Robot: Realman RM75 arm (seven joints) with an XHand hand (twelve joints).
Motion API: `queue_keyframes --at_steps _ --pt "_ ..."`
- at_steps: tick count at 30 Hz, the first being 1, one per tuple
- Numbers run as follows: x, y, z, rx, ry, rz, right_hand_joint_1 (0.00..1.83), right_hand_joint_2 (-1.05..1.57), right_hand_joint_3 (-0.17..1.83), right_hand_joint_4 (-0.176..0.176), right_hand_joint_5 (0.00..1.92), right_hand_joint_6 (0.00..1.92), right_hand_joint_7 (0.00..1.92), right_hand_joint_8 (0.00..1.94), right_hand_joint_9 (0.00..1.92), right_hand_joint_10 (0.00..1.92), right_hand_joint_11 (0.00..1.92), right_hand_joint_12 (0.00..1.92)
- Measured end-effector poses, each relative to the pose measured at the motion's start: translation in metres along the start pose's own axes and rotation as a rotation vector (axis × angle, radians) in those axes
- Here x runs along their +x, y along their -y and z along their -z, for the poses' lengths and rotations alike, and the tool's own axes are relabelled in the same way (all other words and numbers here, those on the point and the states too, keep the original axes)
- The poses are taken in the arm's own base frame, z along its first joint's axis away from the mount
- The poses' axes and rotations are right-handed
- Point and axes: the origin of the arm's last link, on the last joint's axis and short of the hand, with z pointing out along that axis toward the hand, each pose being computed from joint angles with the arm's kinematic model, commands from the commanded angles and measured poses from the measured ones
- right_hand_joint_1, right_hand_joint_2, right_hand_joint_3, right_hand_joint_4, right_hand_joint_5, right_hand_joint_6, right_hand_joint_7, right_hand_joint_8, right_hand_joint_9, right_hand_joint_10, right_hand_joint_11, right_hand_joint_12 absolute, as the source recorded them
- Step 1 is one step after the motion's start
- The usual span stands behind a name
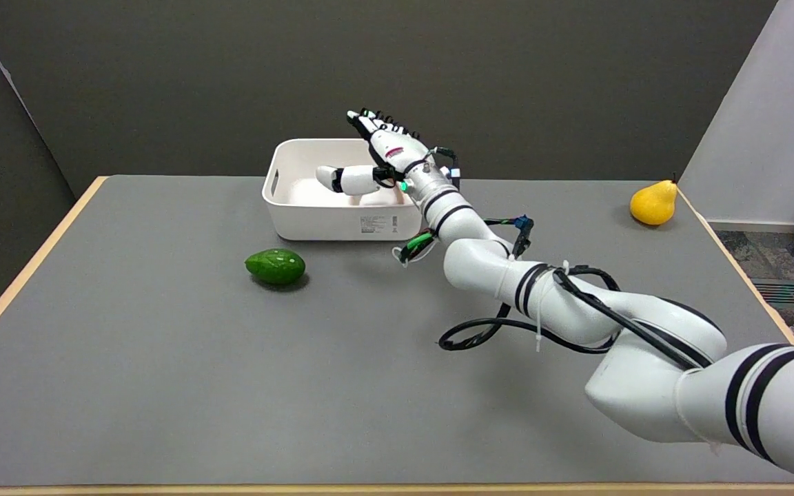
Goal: Place yellow tape into white box.
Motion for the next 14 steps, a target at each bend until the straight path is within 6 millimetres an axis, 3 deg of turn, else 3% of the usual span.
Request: queue_keyframes --at_steps 6,9,11,13,14 --pt "0.006 -0.004 0.006 0.000 -0.034 -0.062 0.30 0.50 0.89 0.049 0.00 0.15 0.00 0.12 0.00 0.36 0.00 1.02" --pt "0.018 -0.008 0.010 -0.001 -0.088 -0.102 0.44 0.48 0.93 0.048 0.07 0.04 0.08 0.03 0.03 0.34 0.04 0.94" --pt "0.029 -0.014 0.015 -0.006 -0.139 -0.141 0.28 0.53 0.91 0.050 0.01 0.17 0.03 0.17 0.00 0.41 0.00 1.04" --pt "0.040 -0.023 0.020 -0.016 -0.185 -0.183 0.47 0.53 0.96 0.036 0.10 0.00 0.11 0.02 0.04 0.31 0.03 0.92" --pt "0.045 -0.028 0.023 -0.022 -0.207 -0.203 0.47 0.53 0.96 0.036 0.10 0.00 0.10 0.02 0.04 0.30 0.03 0.92"
